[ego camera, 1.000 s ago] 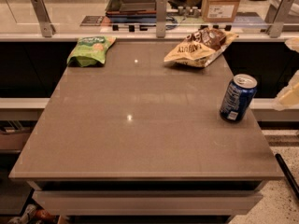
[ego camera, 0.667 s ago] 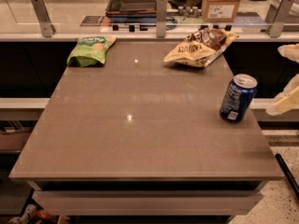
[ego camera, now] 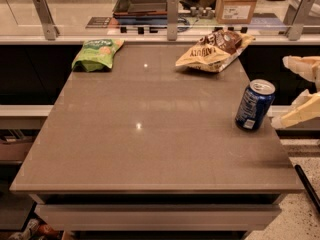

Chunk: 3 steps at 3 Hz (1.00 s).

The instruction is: Move pepsi can near green rice chip bag

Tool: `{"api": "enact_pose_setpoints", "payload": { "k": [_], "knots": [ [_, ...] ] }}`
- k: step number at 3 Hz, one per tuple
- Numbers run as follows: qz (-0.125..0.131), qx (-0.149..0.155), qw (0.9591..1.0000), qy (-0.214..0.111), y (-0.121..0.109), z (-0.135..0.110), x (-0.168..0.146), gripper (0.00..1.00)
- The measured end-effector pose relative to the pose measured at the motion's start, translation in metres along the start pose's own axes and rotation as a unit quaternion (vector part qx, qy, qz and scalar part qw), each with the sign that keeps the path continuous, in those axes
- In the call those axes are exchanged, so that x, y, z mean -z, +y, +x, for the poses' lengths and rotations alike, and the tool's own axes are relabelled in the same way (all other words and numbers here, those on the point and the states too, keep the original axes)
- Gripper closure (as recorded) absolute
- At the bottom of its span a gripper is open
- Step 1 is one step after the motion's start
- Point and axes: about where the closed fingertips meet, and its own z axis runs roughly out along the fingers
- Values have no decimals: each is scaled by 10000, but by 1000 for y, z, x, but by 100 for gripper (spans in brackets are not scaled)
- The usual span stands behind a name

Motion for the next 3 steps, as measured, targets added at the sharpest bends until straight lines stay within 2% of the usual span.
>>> {"api": "enact_pose_setpoints", "payload": {
  "k": [1, 3],
  "knots": [
    [-71, -154, 9989, -446, 4, 2, -13, 0],
    [-305, -478, 9937, -965, 8, 13, -44, 0]
  ]
}}
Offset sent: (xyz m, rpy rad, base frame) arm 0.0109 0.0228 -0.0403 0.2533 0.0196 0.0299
